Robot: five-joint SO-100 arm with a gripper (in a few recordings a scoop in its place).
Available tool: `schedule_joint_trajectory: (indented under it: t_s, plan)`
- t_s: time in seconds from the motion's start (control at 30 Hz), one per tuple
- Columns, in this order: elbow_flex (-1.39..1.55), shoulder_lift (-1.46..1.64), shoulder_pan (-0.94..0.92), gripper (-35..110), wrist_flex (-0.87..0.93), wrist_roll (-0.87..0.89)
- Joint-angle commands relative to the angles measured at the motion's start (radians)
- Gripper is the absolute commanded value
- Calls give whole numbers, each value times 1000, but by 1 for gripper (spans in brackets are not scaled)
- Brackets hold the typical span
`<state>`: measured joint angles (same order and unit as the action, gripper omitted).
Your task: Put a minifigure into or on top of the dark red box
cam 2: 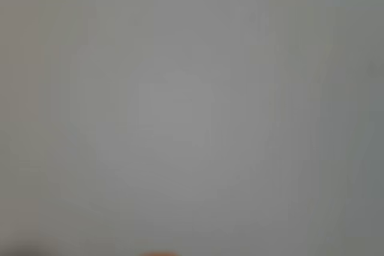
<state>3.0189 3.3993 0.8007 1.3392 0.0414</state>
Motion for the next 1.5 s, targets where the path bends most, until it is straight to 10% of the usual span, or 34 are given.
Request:
schedule_joint_trajectory:
  t_s: [0.0, 1.47]
  plan:
    - [2, 12, 11, 0, 20, 15]
    - [3, 12, -74, 0, 17, 98]
